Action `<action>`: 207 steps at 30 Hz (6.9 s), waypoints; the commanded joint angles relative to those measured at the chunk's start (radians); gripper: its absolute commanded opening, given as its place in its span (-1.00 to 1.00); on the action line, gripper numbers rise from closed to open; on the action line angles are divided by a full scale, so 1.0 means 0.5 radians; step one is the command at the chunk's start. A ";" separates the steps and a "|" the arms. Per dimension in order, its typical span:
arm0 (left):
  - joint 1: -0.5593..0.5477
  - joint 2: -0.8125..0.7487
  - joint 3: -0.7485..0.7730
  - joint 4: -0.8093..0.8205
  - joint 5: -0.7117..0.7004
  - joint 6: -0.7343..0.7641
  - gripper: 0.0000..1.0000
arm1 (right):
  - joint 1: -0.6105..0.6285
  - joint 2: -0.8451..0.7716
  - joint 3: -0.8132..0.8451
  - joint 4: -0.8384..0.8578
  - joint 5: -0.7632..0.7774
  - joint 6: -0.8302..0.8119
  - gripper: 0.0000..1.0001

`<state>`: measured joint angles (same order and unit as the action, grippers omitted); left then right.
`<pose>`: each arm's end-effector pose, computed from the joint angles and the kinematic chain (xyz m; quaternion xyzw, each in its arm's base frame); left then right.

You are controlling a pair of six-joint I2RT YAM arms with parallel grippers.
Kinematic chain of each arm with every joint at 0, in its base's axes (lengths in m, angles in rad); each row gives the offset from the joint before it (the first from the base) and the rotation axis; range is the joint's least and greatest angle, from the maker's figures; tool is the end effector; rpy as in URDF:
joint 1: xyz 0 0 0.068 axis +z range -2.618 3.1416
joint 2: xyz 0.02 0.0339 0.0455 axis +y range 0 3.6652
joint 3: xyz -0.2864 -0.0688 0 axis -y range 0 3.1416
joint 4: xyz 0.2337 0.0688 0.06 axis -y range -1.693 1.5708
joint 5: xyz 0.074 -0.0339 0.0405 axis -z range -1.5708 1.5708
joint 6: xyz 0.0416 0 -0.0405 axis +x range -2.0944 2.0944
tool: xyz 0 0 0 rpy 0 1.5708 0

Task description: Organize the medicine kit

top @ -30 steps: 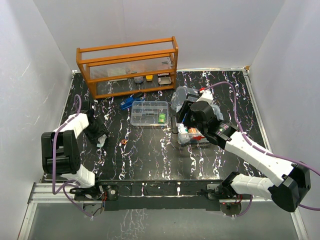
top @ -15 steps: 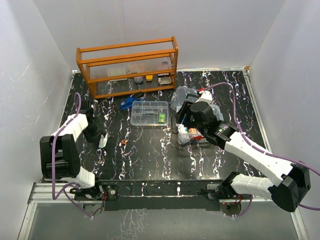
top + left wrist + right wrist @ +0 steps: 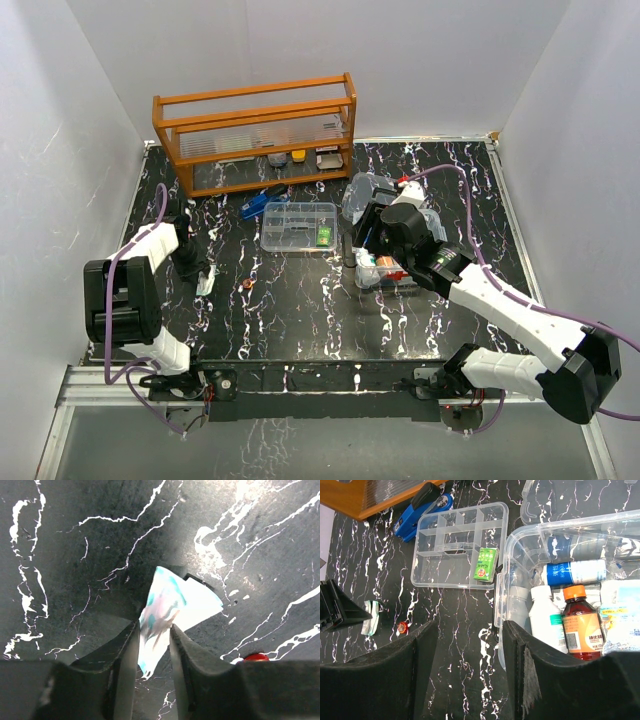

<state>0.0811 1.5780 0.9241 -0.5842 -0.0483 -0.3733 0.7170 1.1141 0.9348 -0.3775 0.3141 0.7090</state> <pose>0.2807 0.0248 0.1961 -0.2260 0.9597 -0.0005 0.1672 0.1824 0.1420 0.3279 0.0725 0.8637 0.2103 0.4522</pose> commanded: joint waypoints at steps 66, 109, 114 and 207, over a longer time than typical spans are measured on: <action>-0.868 0.014 0.729 0.300 1.725 2.870 -1.00 | -0.019 -0.277 0.169 -0.303 0.548 0.131 0.03; -1.133 0.510 1.179 -0.007 0.723 2.685 -0.48 | -0.023 -0.328 0.067 -0.190 0.370 0.168 0.04; -1.075 0.181 0.950 0.413 0.627 2.068 -0.45 | -0.023 -0.331 0.044 -0.167 0.351 0.180 0.04; -0.827 -0.471 -0.017 1.003 0.706 1.349 -1.00 | -0.026 -0.369 -0.041 -0.124 0.621 0.060 0.04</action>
<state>-0.2436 1.3495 0.8745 -0.1448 0.0719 0.0299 0.7059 0.9546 0.9035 -0.5083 0.6209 0.7464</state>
